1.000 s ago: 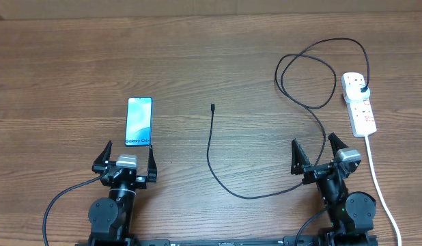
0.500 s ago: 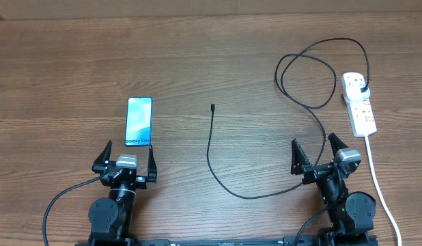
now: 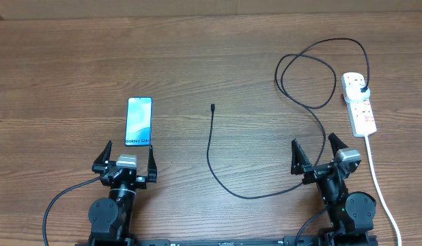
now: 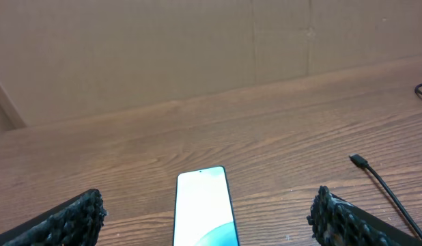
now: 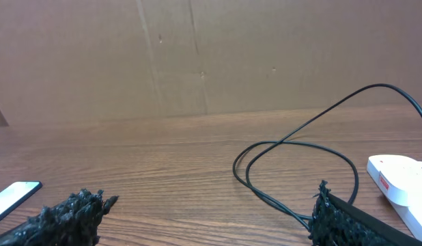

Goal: Plug charger to phone and switch on socket

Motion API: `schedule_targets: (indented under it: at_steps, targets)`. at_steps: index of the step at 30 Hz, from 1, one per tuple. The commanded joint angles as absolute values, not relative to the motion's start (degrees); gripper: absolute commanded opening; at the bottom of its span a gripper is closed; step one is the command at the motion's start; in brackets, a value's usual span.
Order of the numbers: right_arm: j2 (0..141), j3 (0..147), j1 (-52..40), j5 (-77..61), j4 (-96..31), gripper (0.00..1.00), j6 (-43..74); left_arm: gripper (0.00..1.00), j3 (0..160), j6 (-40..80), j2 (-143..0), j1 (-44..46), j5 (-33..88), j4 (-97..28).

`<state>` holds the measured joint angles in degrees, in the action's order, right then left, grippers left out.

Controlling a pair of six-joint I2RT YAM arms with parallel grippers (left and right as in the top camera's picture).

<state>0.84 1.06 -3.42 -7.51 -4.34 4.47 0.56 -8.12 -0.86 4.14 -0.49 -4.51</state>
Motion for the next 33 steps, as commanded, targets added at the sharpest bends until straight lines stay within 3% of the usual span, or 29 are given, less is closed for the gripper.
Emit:
schedule_targets:
  at_steps: [1, 33]
  targets:
    - [0.16, 0.45, -3.53, -7.70, -4.14, 1.00, 4.62, 0.99, 0.27, -8.58, -0.25, 4.10, -0.38, -4.45]
    - [0.16, 0.45, -3.53, -7.70, -4.16, 1.00, 4.62, 1.00, 0.27, -8.54, -0.25, 4.12, 0.82, -4.43]
